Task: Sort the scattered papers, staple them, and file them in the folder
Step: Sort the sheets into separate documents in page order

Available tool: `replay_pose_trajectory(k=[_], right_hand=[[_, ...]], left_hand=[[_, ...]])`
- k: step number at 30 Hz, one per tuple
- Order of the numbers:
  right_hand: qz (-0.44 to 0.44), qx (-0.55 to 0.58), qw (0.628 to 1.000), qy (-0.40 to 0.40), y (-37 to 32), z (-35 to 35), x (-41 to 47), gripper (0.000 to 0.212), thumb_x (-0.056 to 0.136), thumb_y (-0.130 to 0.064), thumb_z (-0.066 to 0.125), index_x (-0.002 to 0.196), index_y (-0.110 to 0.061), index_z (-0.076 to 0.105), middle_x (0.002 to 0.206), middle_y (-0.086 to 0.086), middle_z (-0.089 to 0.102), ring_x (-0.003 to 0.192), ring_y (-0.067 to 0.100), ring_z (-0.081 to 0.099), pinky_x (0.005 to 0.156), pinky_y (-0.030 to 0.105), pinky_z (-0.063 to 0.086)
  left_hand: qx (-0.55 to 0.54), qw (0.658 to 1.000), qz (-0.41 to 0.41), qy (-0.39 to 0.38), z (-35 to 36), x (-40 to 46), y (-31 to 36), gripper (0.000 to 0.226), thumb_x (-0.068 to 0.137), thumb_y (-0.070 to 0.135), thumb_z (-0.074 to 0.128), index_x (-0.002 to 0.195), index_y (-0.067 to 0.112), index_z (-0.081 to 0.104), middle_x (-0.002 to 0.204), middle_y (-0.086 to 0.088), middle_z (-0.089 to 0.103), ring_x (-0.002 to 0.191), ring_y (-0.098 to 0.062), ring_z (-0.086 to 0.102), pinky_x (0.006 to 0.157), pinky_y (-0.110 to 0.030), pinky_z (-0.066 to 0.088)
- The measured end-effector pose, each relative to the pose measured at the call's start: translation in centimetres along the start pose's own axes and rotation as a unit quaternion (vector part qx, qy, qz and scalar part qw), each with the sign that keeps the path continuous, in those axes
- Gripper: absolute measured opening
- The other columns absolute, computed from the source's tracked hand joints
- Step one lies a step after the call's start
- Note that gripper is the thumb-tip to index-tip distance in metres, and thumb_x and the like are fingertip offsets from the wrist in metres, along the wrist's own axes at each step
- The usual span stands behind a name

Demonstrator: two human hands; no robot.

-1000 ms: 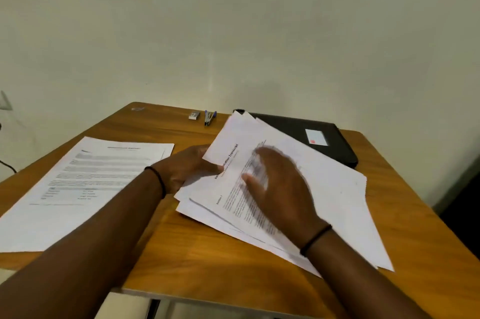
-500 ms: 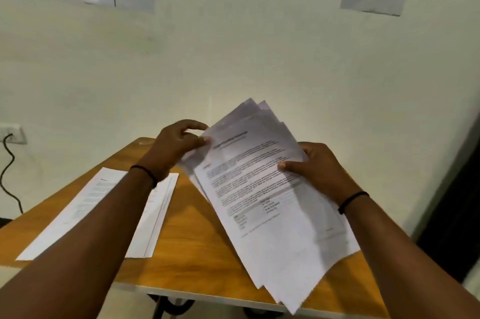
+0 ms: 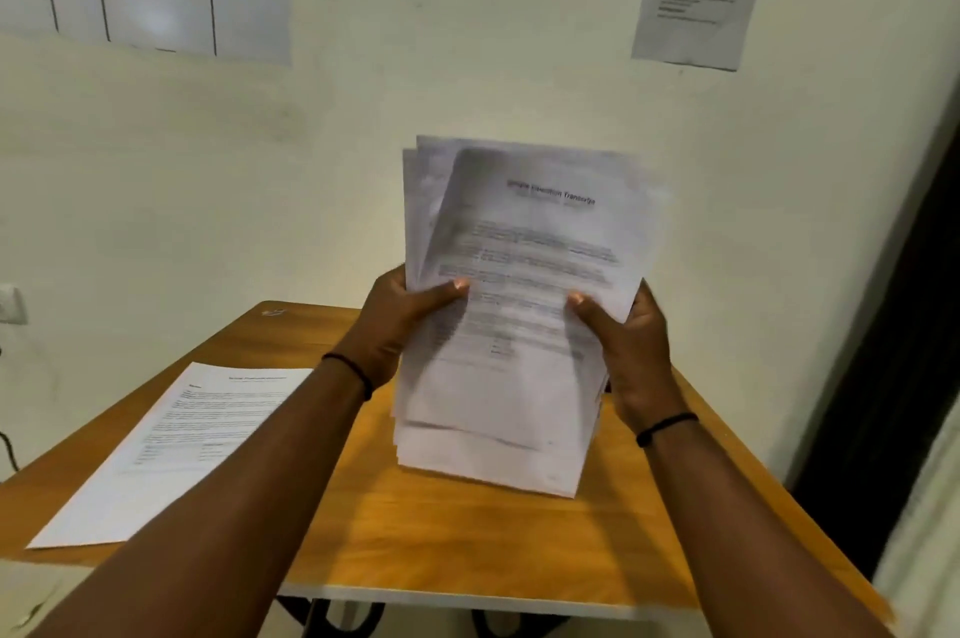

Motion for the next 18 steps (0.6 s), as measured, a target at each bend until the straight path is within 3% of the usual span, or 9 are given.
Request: replay_pose_trajectory(k=[4,9,12,14,18], right_hand=[[0.079,0.001,0.996,-0.029,4.2,0.0,-2.3,0.038,0.082,-0.010,0.075,0.119,-0.010,0.065,0.113,0.009,0.073,0.107,0.030,0.069,0.089,0.039,0.058],[0.093,-0.008,0.995,-0.036,4.9,0.8,-2.6,0.032,0.085,-0.006,0.073,0.116,-0.009,0.067,0.111,0.007,0.074,0.102,0.026,0.071,0.088,0.039,0.058],[0.087,-0.001,0.996,-0.026,4.2,0.9,-2.1,0.032,0.084,-0.008,0.074,0.116,-0.006,0.068,0.109,0.009,0.075,0.100,0.028,0.072,0.086,0.040,0.059],[0.079,0.011,0.997,-0.011,3.6,0.8,-1.7,0.030,0.085,-0.009,0.073,0.114,-0.004,0.068,0.106,0.011,0.075,0.098,0.029,0.072,0.083,0.038,0.060],[0.033,0.023,0.999,0.012,1.4,0.9,-1.0,0.020,0.088,-0.013,0.070,0.107,-0.009,0.067,0.098,0.007,0.076,0.087,0.023,0.073,0.069,0.029,0.059]], left_hand=[[0.029,0.998,-0.057,-0.012,-0.5,-2.5,-4.5,0.068,0.059,0.040,0.085,0.115,0.006,0.069,0.108,-0.007,0.075,0.099,-0.029,0.072,0.082,-0.034,0.060],[0.047,0.997,-0.053,-0.025,-0.5,-2.8,-5.2,0.054,0.070,0.031,0.079,0.117,0.007,0.066,0.108,-0.004,0.075,0.097,-0.023,0.072,0.077,-0.026,0.058],[0.048,0.998,-0.031,-0.004,-0.8,-2.3,-3.9,0.059,0.065,0.042,0.082,0.111,0.008,0.069,0.103,-0.004,0.076,0.092,-0.022,0.073,0.073,-0.026,0.058],[0.046,0.999,0.001,0.022,-1.1,-1.9,-2.2,0.045,0.074,0.036,0.084,0.103,0.005,0.070,0.096,-0.005,0.077,0.087,-0.022,0.073,0.070,-0.026,0.058],[0.031,0.993,0.077,0.084,-1.7,-1.4,1.4,0.035,0.087,0.031,0.065,0.097,-0.003,0.069,0.088,-0.006,0.074,0.077,-0.016,0.069,0.068,-0.027,0.058]])
Point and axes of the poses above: each hand's wrist, its own x-axis towards the middle knuckle, its own z-axis out of the palm, y = z × x, the point moved 7 cm from there along x, towards the middle knuckle
